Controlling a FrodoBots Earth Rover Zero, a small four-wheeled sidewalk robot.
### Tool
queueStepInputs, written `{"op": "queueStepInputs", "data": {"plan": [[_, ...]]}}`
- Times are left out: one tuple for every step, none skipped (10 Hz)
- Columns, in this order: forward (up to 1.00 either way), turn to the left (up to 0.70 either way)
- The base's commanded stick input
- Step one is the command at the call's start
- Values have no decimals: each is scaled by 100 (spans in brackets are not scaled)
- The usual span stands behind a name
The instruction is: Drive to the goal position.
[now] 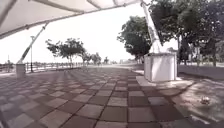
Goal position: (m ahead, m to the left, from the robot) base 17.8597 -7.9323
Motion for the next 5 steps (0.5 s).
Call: {"op": "queueStepInputs", "data": {"plan": [[0, 0], [16, 0], [70, 0], [70, 0], [70, 0]]}}
